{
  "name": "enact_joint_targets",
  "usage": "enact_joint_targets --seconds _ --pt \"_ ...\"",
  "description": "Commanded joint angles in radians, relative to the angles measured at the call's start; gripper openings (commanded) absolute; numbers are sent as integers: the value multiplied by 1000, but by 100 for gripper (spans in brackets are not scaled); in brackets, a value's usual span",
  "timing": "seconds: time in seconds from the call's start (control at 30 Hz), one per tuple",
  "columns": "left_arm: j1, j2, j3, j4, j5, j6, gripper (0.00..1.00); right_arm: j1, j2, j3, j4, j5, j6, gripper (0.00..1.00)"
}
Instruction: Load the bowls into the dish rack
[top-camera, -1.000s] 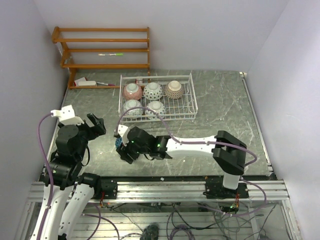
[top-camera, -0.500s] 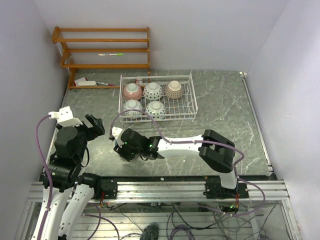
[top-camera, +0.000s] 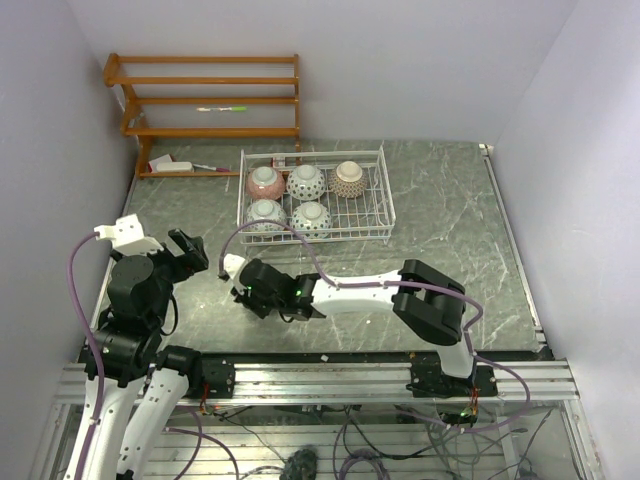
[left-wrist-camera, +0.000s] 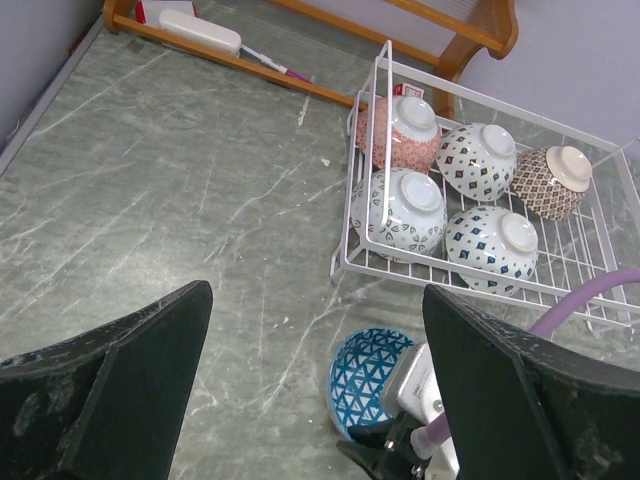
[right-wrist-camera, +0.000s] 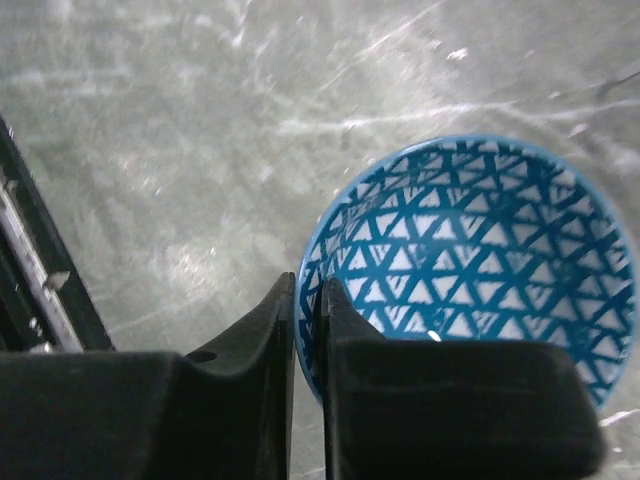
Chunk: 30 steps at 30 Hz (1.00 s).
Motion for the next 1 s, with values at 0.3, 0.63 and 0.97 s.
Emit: enact_joint_targets --seconds 0.3,0.63,0.97 --pt "13 -5 5 4 -22 -11 98 -67 -299 -109 122 -151 135 0" --pt "13 -3 3 3 -22 -12 98 -358 -587 -299 361 -512 403 0" --pt "13 -5 2 9 -9 -8 98 -730 -559 -335 527 -565 634 0"
